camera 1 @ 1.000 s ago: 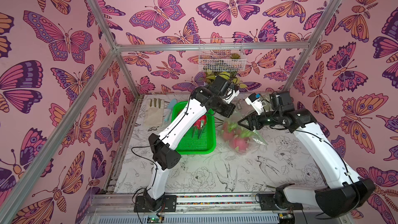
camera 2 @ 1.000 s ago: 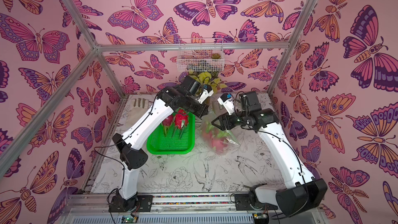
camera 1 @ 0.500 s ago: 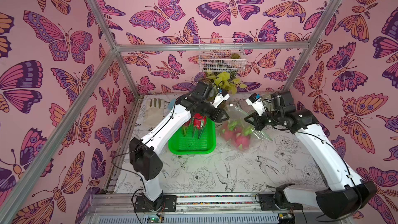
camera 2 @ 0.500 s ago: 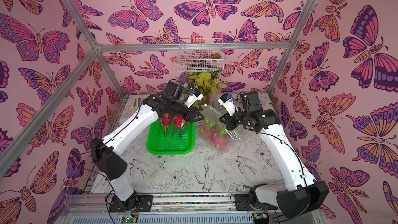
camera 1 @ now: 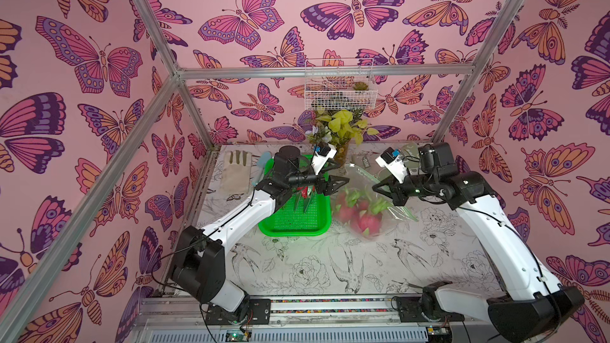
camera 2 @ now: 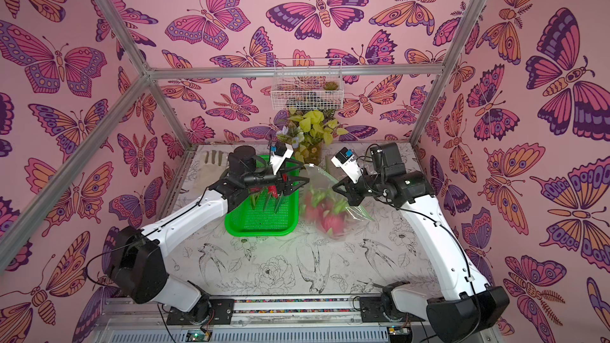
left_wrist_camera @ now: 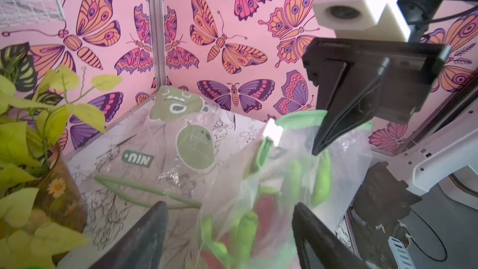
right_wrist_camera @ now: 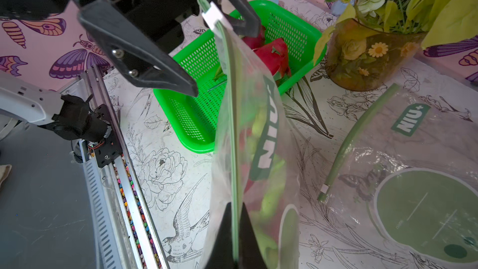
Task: Open the zip-top bag and take out the dragon fruit
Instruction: Pick up the zipper food storage bag at the corner of the board.
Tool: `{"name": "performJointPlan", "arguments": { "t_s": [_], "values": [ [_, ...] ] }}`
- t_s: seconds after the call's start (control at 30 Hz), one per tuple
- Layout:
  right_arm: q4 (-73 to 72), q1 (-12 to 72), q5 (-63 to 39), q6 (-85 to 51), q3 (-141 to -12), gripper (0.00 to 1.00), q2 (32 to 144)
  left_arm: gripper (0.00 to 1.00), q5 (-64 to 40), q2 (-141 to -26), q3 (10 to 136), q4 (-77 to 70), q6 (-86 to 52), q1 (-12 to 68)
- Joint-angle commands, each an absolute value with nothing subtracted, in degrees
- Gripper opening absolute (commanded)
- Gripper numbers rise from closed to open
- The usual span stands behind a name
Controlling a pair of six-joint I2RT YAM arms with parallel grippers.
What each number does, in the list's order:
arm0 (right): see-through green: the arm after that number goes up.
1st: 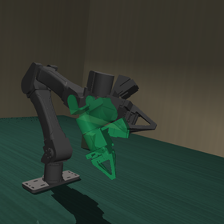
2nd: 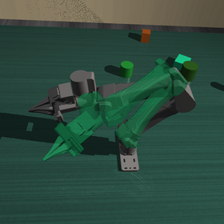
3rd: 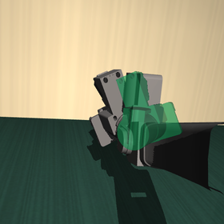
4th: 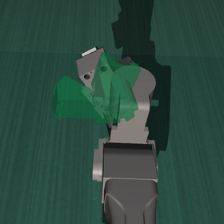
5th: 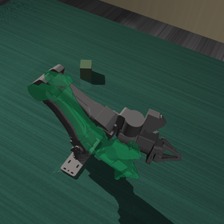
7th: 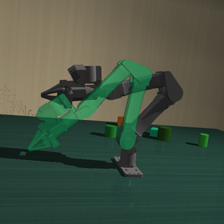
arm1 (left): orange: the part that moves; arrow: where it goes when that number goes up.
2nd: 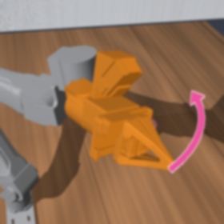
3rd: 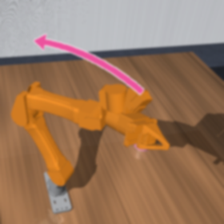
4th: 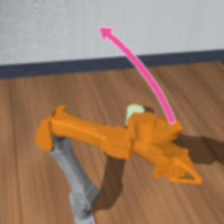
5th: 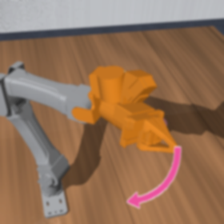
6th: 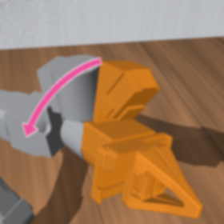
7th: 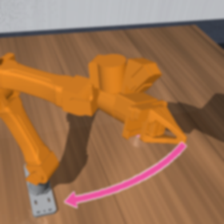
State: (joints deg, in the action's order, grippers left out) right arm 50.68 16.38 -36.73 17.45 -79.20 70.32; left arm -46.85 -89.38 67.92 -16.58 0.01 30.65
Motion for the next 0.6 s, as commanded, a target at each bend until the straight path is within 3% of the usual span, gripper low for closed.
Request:
{"name": "performJointPlan", "arguments": {
  "t_s": [0.0, 0.17, 0.23, 0.3, 0.37, 0.5, 0.57],
  "values": [
    [49.46, 16.52, -40.78, 19.2, -79.38, 0.0, 68.67, 0.71, -54.15, -92.46, 69.89, -23.45, -1.52, 30.08],
    [50.0, 16.57, -41.93, 20.98, -78.93, 0.0, 68.89, 0.46, -60.72, -95.64, 72.71, -26.25, -4.74, 29.44],
    [50.18, 16.52, -42.29, 21.47, -78.72, 0.0, 68.78, 0.44, -62.18, -96.05, 72.81, -27.35, -5.11, 29.36],
    [50.27, 16.54, -41.87, 21.88, -78.53, 0.0, 68.65, 0.31, -63.03, -96.0, 72.82, -28.16, -5.6, 29.19],
    [50.1, 16.48, -40.61, 21.79, -78.29, 0.0, 68.53, 0.26, -63.83, -95.84, 72.63, -28.48, -5.82, 28.94],
    [49.35, 16.45, -39.99, 21.59, -77.98, 0.0, 68.52, 0.04, -65.15, -96.3, 72.78, -29.09, -6.64, 28.74],
    [48.24, 16.44, -37.72, 20.11, -78.19, 0.0, 68.72, 0.0, -65.51, -96.48, 73.17, -29.0, -7.43, 28.74]
  ]
}}
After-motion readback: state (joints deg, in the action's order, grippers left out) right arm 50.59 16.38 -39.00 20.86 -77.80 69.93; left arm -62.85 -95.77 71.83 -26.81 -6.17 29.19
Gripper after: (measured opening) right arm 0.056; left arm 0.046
